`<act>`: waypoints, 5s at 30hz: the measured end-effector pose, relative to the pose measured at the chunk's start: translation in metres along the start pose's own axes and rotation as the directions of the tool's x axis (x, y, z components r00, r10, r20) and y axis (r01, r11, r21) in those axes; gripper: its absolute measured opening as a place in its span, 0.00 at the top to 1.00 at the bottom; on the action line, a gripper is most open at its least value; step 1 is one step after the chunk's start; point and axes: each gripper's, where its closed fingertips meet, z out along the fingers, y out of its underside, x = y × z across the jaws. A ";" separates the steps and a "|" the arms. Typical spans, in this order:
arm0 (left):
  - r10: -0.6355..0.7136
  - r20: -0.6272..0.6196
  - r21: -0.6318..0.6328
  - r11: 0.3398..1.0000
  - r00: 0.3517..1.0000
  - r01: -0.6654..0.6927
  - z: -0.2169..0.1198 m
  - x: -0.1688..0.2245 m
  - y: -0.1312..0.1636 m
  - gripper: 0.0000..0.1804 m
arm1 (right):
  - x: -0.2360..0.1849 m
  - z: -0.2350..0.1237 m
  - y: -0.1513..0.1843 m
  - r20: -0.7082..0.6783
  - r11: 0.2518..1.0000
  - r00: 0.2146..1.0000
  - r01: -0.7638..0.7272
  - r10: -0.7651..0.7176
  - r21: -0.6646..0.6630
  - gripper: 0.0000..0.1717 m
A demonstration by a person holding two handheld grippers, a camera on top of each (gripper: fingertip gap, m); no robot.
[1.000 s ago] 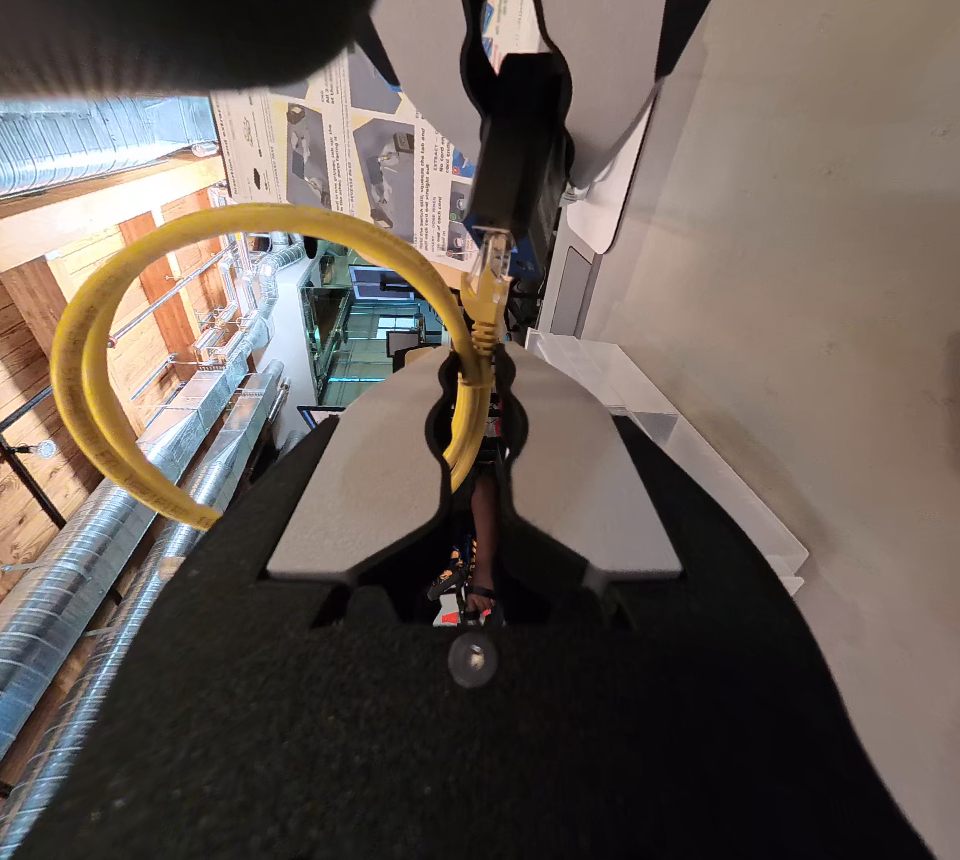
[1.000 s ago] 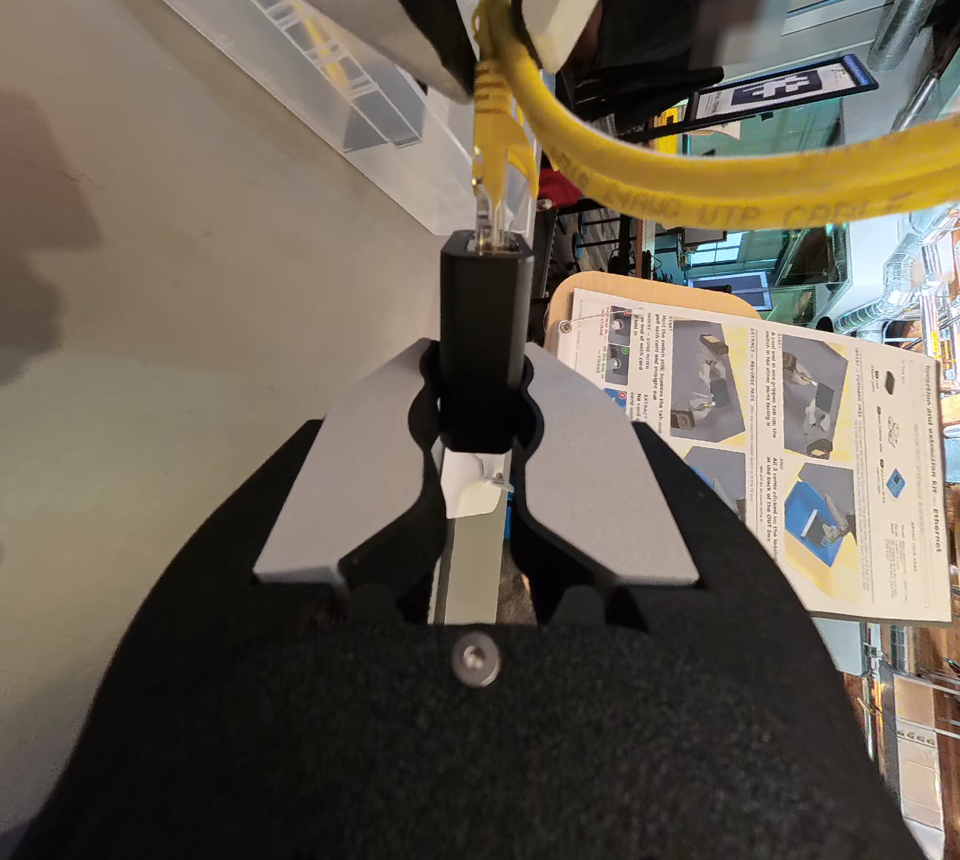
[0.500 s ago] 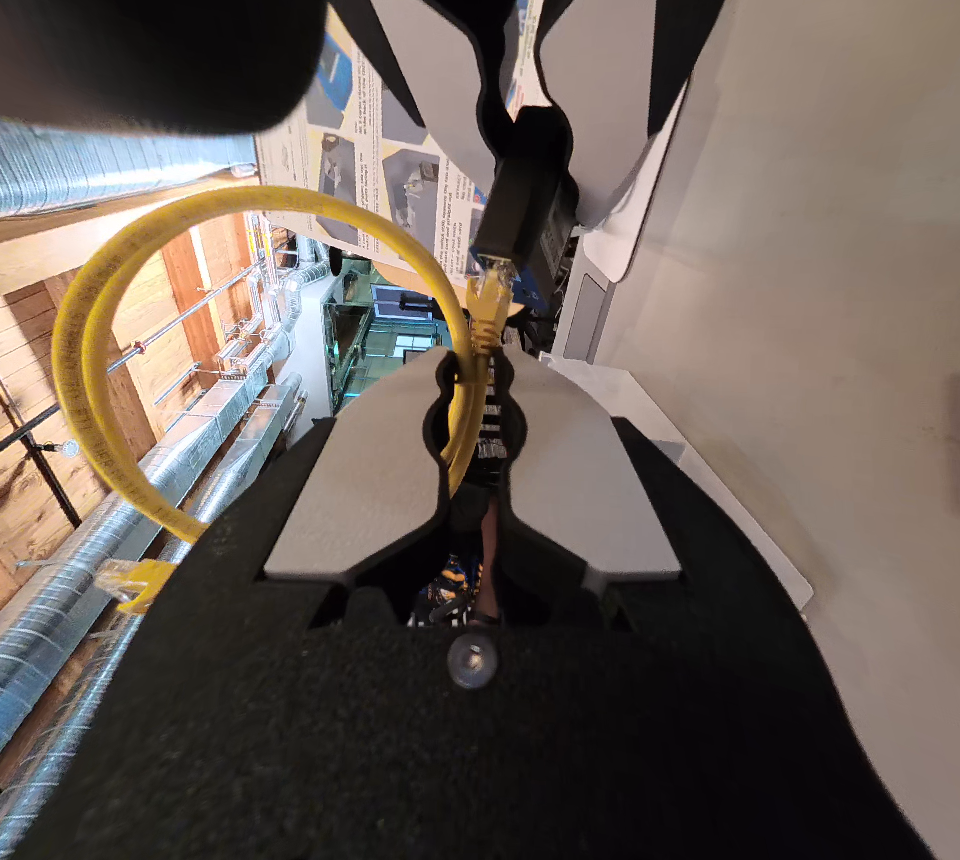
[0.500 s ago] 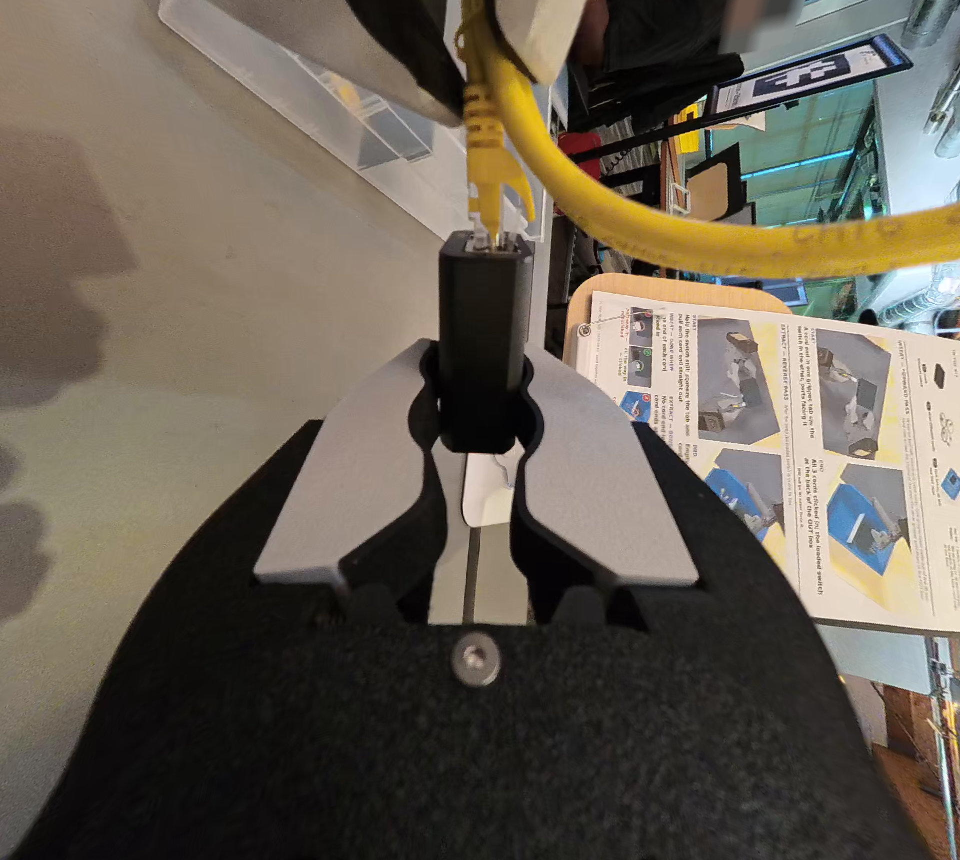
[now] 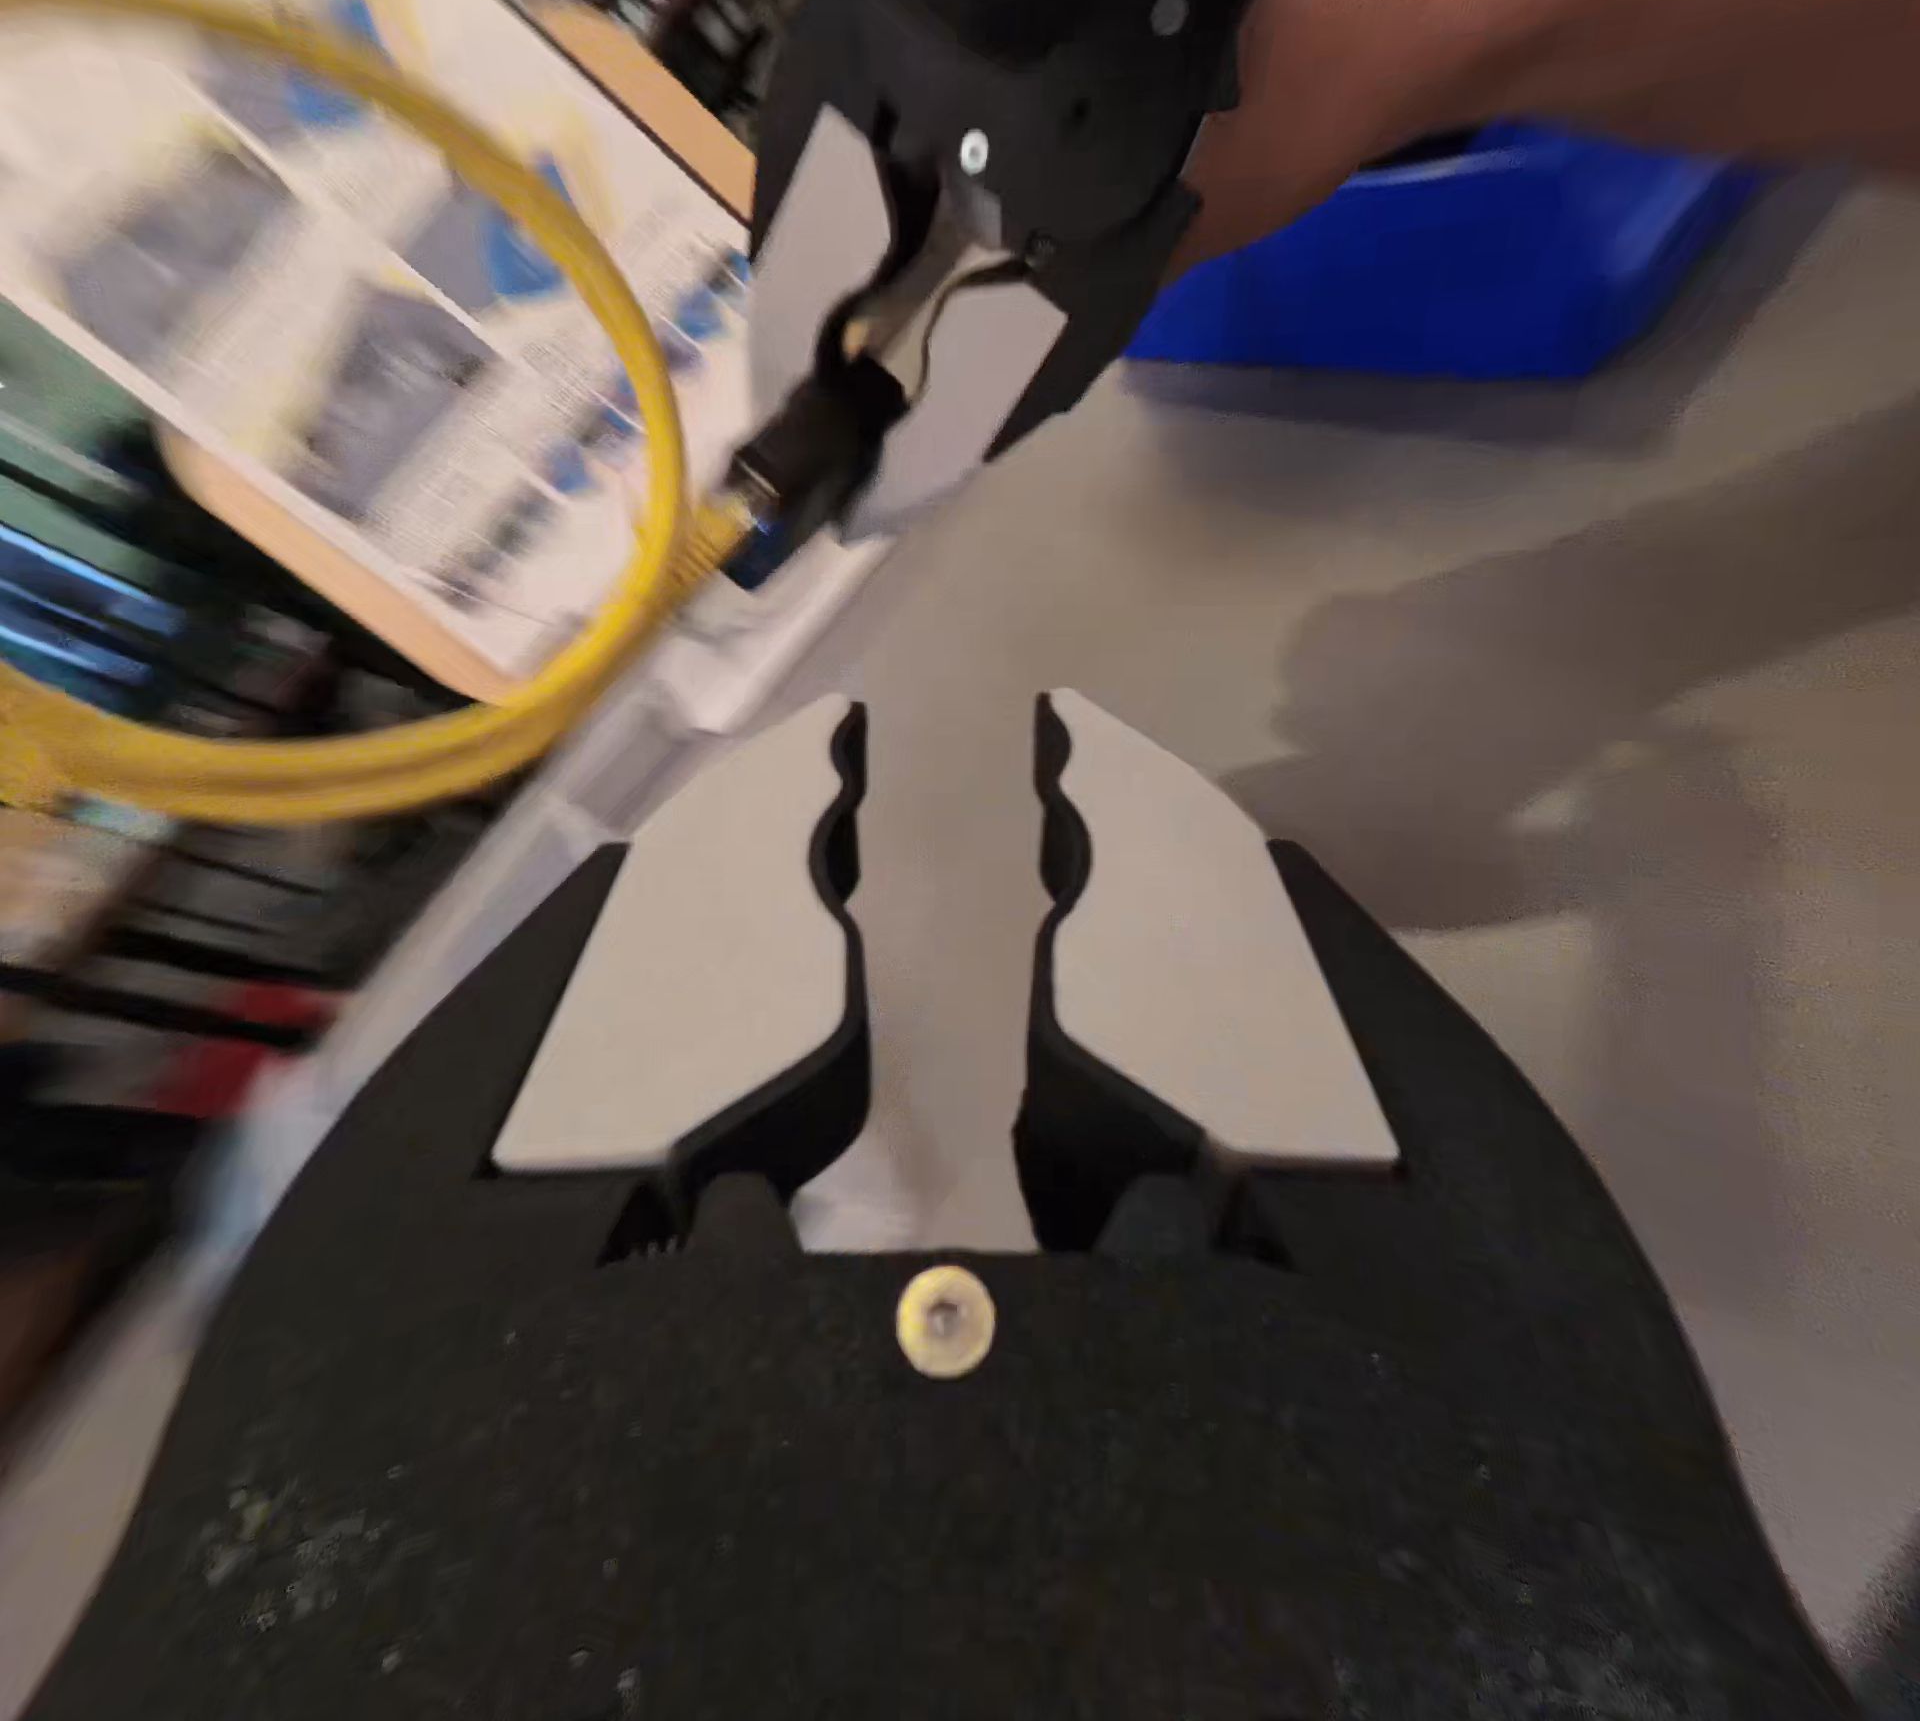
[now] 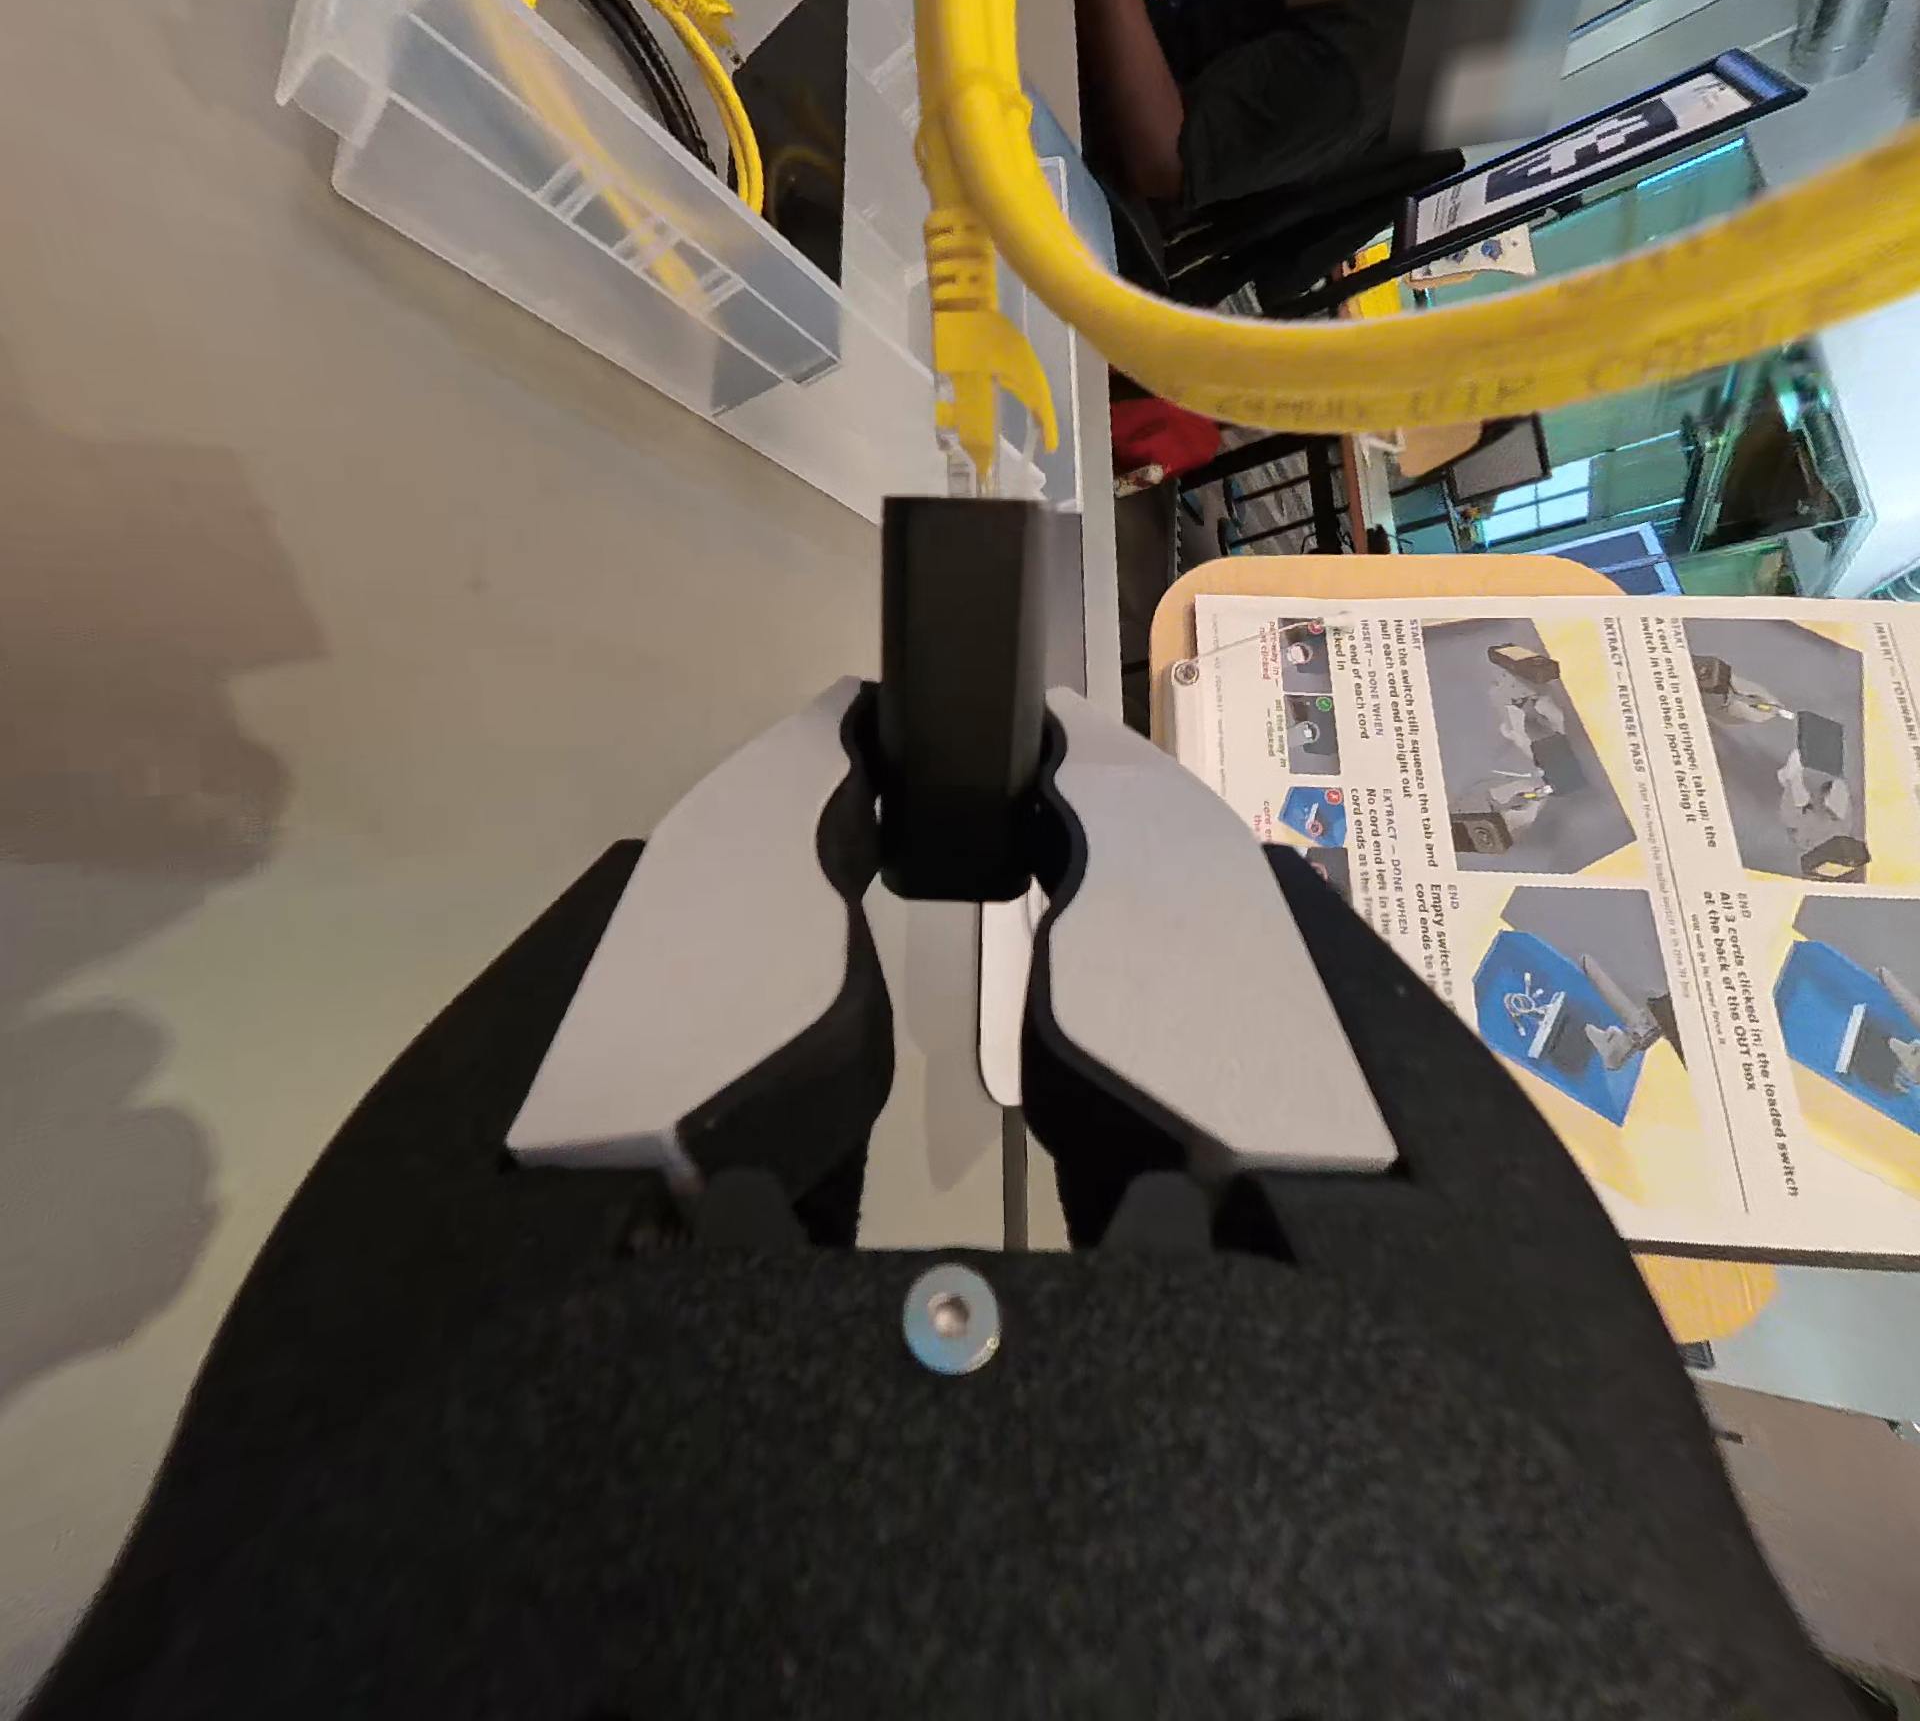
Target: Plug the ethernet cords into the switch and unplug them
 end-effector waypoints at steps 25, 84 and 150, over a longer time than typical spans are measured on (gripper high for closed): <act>-0.622 -0.689 0.086 0.438 0.371 0.895 0.016 -0.030 0.010 0.58 | 0.003 -0.048 -0.084 -0.068 0.898 0.997 0.066 -0.040 0.436 0.86; -0.583 -0.488 0.345 0.554 0.649 0.757 -0.004 -0.039 -0.009 0.61 | -0.024 -0.003 -0.072 -0.055 0.969 0.998 0.028 -0.015 0.244 0.86; -0.601 -0.142 0.041 0.790 0.786 0.612 0.005 -0.032 0.030 0.93 | -0.047 0.018 -0.045 -0.062 0.980 0.978 0.200 -0.199 0.003 0.86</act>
